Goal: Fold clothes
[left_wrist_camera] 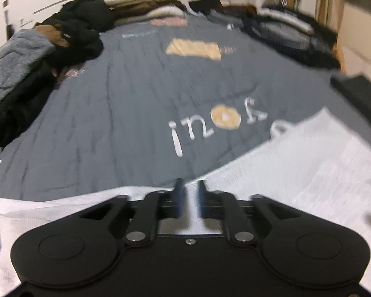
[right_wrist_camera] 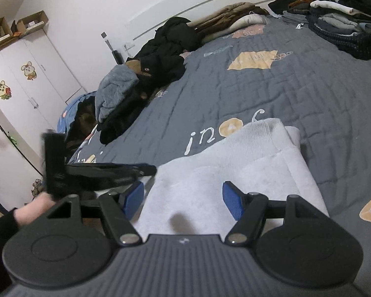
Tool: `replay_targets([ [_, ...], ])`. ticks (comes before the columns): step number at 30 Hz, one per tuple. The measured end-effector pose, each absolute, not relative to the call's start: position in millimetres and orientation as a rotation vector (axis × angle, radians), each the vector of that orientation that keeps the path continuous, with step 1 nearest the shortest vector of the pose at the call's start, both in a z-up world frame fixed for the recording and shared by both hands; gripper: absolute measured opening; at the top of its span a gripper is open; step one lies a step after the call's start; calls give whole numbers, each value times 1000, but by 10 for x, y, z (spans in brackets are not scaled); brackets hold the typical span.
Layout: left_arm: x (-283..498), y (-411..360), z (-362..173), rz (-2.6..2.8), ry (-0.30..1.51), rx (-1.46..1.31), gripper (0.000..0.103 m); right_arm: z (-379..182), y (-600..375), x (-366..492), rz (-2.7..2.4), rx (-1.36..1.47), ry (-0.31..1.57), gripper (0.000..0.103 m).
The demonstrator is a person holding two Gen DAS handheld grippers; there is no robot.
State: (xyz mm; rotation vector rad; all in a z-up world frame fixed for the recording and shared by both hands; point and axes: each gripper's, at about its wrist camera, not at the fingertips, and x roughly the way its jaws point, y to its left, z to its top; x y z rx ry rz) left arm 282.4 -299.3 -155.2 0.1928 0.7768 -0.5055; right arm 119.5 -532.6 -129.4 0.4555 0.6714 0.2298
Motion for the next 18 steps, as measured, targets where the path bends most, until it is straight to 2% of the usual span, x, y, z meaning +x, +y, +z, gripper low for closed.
replay_targets([
  [1,2798,-2904,-1451,-506,757,175,51,-1283,-5332,1186,235,461,665,69],
  [2,2763,-2790,-1334,-504,727,165,54,-1270,-5346,1173,239,470,657,69],
  [8,2656,-1916,-971,-430,669,190,54,-1205,-5372,1136,255,489,631,69],
  [12,2724,-1603,-1207,-352,765,243,54,-1201,-5346,1141,261,489,631,69],
  [18,2762,-1625,-1564,-324,847,254,55,-1209,-5300,1168,269,481,643,69],
])
